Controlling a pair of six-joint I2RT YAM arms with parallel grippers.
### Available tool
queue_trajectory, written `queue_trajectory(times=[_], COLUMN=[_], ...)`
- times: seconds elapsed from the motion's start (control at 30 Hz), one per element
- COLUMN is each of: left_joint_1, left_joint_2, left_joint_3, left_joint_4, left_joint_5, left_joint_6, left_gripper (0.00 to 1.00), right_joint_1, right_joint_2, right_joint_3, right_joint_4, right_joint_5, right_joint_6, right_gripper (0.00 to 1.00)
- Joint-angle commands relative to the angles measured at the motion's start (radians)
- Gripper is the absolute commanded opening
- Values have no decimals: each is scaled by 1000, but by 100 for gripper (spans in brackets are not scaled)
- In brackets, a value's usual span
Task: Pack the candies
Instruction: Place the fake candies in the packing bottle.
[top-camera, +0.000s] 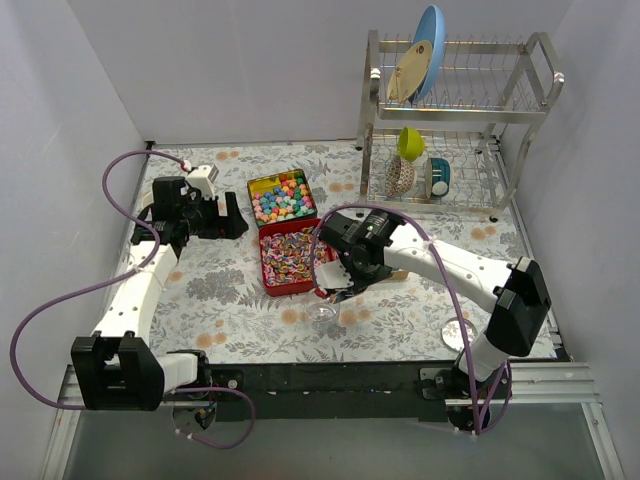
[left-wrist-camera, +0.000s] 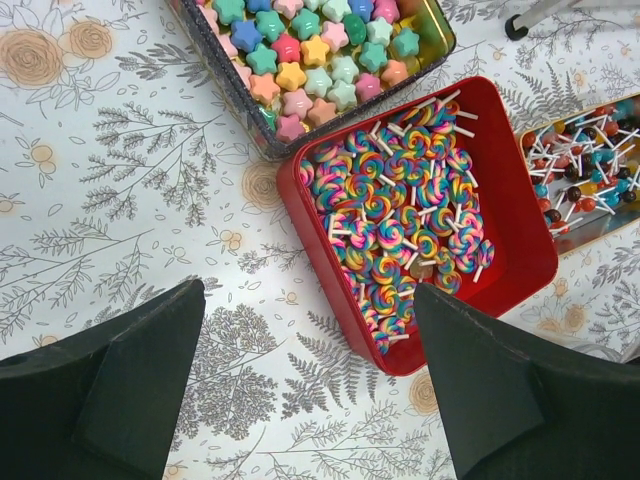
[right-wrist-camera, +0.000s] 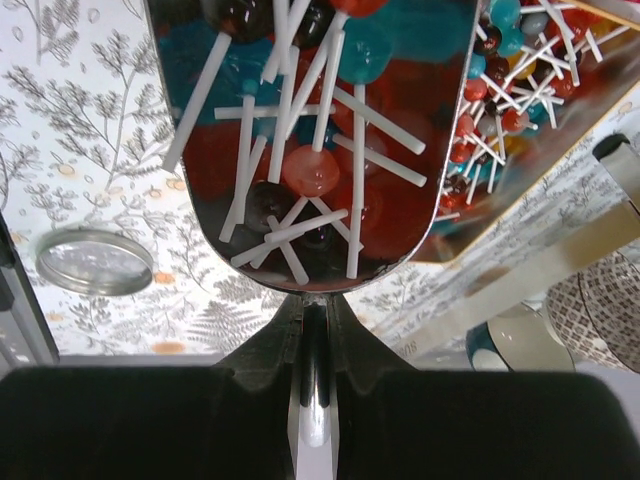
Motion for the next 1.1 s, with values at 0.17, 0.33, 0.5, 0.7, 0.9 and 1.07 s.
queue_trajectory(times=[0.17, 0.33, 0.5, 0.7, 0.9, 1.07], left_joint_1=[10, 10, 10, 10, 10, 10], left_joint_2=[6, 23, 29, 37, 49, 35], left_joint_3=[58, 88, 98, 92, 94, 62], left_joint_4=[14, 40, 48, 56, 60, 74], left_joint_5=[-1, 29, 62, 129, 169, 261], left_joint_6=[26, -10, -23, -41, -50, -61], left_gripper=[86, 85, 85, 85, 84, 83], right_joint_1=[86, 123, 141, 149, 160, 158], right_joint_2=[27, 18, 17, 12, 1, -19], right_joint_3=[78, 58, 61, 64, 73, 111], right_joint_4=[-81, -81, -81, -80, -81, -81], right_joint_5=[222, 314, 345, 348, 368, 354], right_joint_6=[-30, -45, -55, -56, -61, -62], right_gripper=[1, 1, 1, 1, 1, 1])
